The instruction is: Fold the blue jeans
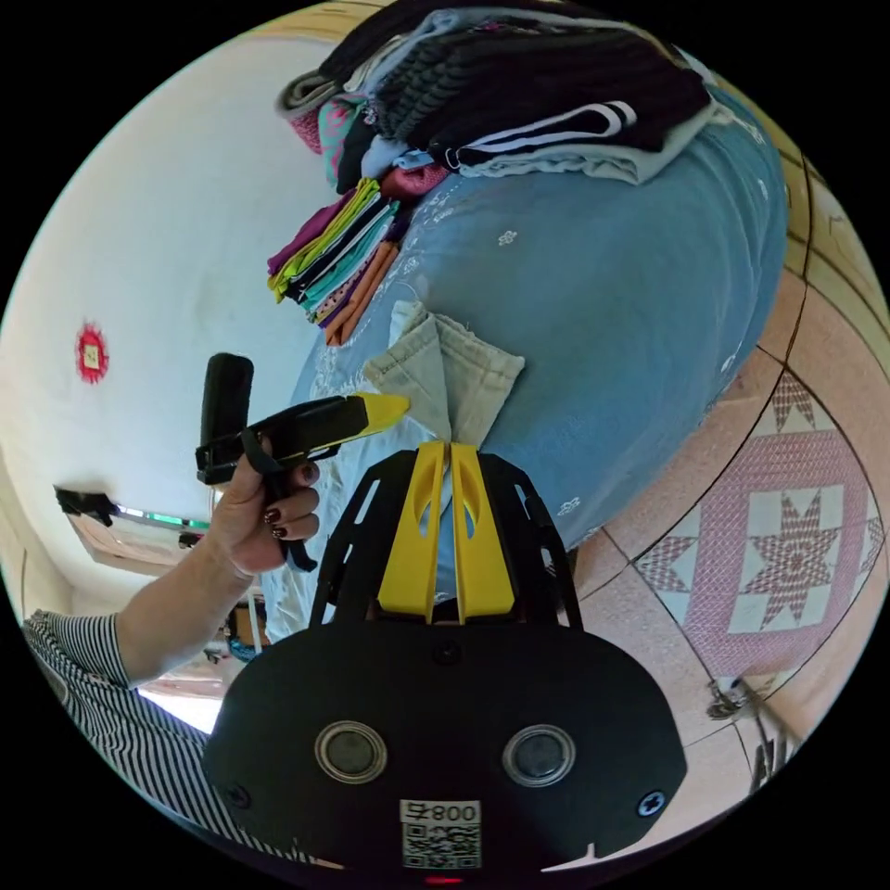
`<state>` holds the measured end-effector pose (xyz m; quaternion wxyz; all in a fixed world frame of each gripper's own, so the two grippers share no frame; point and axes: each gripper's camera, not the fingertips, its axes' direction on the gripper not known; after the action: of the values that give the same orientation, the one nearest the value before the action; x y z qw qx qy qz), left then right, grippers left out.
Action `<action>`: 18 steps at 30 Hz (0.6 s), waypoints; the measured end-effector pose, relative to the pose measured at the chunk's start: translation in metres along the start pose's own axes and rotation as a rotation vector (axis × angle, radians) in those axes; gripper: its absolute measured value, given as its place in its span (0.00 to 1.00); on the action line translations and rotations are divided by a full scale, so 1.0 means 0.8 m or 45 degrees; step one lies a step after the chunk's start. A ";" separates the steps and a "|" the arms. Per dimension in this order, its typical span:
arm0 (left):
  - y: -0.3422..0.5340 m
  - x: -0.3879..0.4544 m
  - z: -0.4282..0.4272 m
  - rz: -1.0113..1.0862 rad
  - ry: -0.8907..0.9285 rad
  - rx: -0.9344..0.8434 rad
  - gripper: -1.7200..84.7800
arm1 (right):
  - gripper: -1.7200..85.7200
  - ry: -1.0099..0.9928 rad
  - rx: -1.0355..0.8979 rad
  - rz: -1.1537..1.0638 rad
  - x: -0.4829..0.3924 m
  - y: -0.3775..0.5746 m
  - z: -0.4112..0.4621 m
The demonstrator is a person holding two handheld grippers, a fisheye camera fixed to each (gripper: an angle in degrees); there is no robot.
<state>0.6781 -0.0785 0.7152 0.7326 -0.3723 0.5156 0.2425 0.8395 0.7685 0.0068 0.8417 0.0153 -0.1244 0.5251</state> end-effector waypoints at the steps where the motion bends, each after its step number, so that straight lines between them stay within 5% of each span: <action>1: 0.001 0.003 0.000 0.007 0.017 0.004 0.05 | 0.02 -0.014 0.007 0.004 0.006 -0.001 -0.002; 13: 0.038 0.050 0.032 0.069 -0.113 -0.125 0.03 | 0.03 -0.142 -0.013 0.082 0.048 0.000 0.011; 18: 0.090 0.064 -0.006 0.075 -0.116 0.020 0.02 | 0.03 -0.220 -0.035 0.141 0.054 -0.005 0.037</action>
<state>0.6402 -0.0405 0.6452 0.7507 -0.3398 0.4944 0.2765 0.8557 0.8003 0.0455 0.7977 0.0419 -0.2044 0.5658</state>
